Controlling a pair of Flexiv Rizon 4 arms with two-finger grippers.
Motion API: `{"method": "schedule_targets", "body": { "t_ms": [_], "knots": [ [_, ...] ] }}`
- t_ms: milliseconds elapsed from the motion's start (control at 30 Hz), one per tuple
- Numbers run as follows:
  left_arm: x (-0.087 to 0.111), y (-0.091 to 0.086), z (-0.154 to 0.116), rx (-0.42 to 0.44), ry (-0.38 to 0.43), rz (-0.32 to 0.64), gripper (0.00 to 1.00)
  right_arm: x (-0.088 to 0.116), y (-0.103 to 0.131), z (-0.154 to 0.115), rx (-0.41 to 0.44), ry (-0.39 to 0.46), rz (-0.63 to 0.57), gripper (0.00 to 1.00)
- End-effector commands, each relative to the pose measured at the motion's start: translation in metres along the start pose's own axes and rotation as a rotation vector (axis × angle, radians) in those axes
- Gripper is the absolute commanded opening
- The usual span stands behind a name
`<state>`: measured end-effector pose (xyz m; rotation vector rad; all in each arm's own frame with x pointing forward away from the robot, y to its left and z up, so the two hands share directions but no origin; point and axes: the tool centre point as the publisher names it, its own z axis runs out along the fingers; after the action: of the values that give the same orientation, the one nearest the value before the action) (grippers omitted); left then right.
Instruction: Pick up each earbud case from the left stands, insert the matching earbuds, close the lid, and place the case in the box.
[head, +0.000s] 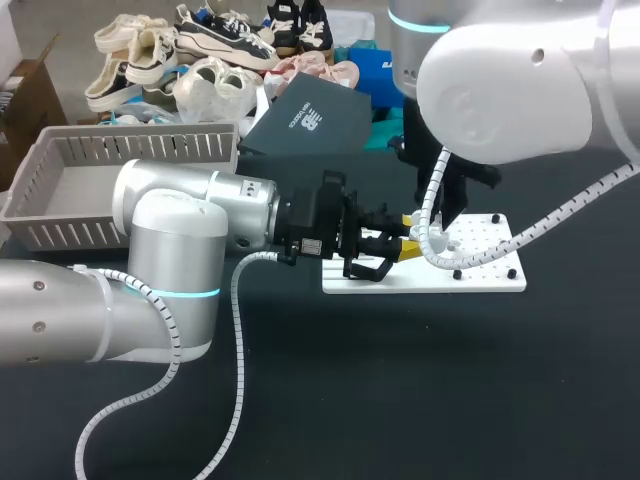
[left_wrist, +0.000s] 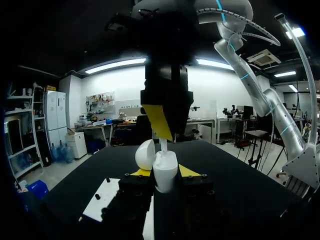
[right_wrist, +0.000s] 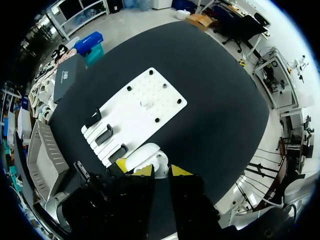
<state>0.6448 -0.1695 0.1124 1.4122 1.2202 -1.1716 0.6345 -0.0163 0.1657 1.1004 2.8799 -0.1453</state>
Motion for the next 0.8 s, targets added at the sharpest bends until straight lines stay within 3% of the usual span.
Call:
{"method": "schedule_targets", "body": {
  "t_ms": [33,800],
  "knots": [
    [0.0008,0.0005,0.0003,-0.001,-0.002,0.001,0.0,0.001,0.0016,-0.0002,0.005,-0.003,0.001,0.0],
    [0.0008,0.0005,0.0003,-0.001,-0.002,0.001,0.0,-0.0022,0.001,0.0076,0.018,-0.009,0.017,0.0]
  ]
}}
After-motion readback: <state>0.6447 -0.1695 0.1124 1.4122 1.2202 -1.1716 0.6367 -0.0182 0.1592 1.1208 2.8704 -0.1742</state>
